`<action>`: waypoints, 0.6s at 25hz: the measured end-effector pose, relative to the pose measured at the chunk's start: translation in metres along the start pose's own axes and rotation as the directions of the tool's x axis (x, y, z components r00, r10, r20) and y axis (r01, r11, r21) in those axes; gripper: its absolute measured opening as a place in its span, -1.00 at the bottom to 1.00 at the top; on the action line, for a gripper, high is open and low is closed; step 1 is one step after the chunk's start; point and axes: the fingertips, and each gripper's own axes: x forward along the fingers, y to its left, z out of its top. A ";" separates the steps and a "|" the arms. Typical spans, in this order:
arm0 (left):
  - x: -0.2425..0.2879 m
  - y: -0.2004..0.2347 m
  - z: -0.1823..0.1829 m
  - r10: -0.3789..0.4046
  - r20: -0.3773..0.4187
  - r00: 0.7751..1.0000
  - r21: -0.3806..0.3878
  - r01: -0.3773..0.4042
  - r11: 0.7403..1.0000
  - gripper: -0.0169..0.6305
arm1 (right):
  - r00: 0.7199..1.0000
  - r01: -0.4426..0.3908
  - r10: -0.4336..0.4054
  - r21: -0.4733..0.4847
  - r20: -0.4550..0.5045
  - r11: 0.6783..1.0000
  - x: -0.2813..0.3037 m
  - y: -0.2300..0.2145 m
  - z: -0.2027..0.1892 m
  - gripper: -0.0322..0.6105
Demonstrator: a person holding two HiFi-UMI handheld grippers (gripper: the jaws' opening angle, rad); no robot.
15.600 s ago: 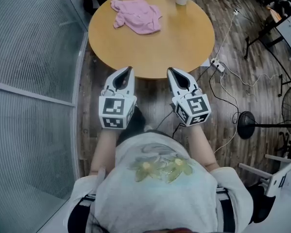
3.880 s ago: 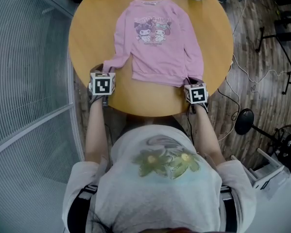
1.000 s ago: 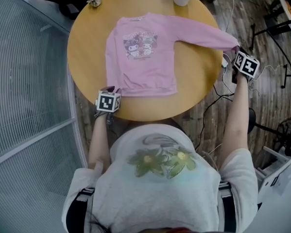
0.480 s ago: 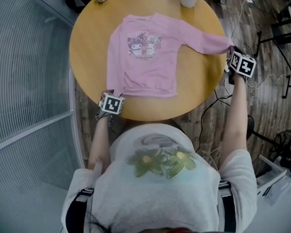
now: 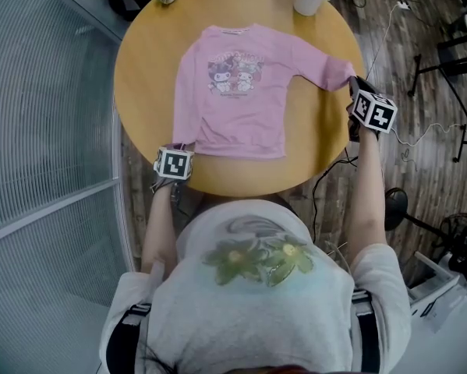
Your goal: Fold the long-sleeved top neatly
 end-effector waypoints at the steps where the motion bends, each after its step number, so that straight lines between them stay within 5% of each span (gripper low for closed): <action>1: 0.000 0.001 0.003 -0.002 0.008 1.000 0.007 0.001 1.000 -0.87 | 1.000 -0.007 0.007 -0.008 0.004 1.000 0.000 0.007 0.000 -0.79; 15: -0.005 0.012 0.017 -0.015 0.004 1.000 0.079 0.014 0.997 -0.88 | 0.990 -0.109 0.106 0.029 0.096 0.994 -0.013 0.105 0.020 -0.79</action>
